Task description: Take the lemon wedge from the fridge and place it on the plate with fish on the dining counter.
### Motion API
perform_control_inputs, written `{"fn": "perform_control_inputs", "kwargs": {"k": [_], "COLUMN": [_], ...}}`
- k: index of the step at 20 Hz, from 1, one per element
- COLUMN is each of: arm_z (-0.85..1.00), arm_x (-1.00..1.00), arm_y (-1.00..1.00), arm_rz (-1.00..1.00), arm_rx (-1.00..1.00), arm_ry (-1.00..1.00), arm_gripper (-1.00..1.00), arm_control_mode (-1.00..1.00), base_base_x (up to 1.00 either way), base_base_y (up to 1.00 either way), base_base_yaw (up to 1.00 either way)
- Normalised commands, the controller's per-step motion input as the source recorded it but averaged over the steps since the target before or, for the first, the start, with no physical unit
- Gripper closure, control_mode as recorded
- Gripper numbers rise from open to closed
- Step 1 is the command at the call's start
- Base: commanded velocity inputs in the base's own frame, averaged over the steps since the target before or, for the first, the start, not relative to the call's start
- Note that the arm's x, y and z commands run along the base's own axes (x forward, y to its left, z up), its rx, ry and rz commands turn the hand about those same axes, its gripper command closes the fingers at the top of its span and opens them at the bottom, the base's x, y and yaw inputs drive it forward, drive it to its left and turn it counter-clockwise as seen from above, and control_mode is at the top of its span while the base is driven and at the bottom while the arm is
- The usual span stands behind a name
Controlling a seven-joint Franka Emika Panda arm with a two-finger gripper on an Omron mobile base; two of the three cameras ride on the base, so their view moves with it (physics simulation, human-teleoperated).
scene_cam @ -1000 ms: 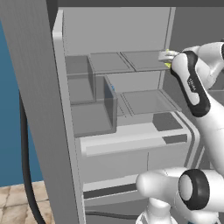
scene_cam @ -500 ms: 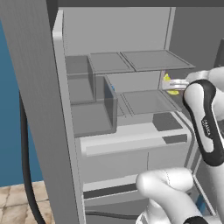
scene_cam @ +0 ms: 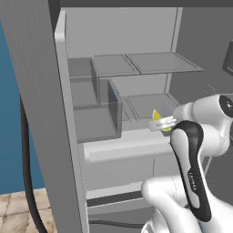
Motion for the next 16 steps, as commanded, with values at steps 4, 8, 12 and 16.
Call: {"fn": "perform_control_inputs", "kwargs": {"k": [4,8,12,16], "arm_z": [0.0,0.0,0.0,-0.13], "arm_x": [0.0,-0.01,0.0,-0.64], "arm_y": [0.09,0.0,0.0,-0.05], "arm_rz": [-0.05,-0.13,-0.03,0.04], "arm_rx": [-0.08,-0.01,0.0,0.0], "arm_ry": [0.05,-0.07,-0.01,0.0], "arm_gripper": [1.0,1.0,1.0,1.0], "arm_control_mode": [-1.0,-1.0,-1.0,-1.0], "base_base_x": [0.0,0.0,0.0,0.0], "base_base_y": [0.0,0.0,0.0,0.0], "base_base_yaw": [0.0,0.0,0.0,0.0]}}
